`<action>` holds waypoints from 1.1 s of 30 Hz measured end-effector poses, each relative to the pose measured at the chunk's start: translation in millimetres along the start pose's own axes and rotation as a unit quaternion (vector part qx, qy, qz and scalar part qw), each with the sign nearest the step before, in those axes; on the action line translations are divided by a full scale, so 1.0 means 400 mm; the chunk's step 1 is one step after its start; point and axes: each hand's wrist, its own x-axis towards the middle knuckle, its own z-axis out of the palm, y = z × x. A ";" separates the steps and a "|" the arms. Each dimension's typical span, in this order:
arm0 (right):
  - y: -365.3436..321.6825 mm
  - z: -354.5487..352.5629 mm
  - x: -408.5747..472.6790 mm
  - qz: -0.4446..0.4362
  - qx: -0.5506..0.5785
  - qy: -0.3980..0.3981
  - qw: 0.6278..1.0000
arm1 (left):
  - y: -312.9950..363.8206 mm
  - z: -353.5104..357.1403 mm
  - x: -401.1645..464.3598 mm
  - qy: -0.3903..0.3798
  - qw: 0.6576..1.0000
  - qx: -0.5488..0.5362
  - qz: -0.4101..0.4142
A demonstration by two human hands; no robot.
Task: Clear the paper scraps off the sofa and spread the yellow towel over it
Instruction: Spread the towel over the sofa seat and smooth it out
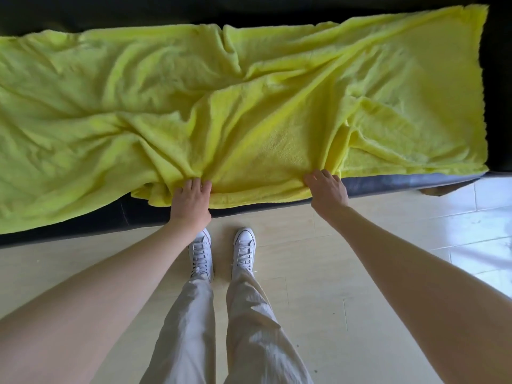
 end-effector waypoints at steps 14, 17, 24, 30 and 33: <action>0.119 -0.028 0.053 0.234 0.163 0.158 0.945 | 0.312 -0.165 0.077 0.081 0.993 -0.008 0.087; 0.188 -0.018 0.066 0.264 0.224 0.142 0.927 | 0.422 -0.190 0.100 0.113 0.985 -0.055 0.119; 0.407 -0.029 0.061 0.208 0.247 0.163 0.932 | 0.720 -0.230 0.170 -0.072 0.848 -0.521 -0.066; 0.750 -0.014 -0.014 0.301 0.209 0.144 0.919 | 0.934 -0.289 0.263 -0.062 0.405 -0.848 -0.336; 0.894 -0.004 -0.044 0.430 0.233 0.113 0.865 | 0.982 -0.280 0.288 -0.020 0.449 -0.825 -0.343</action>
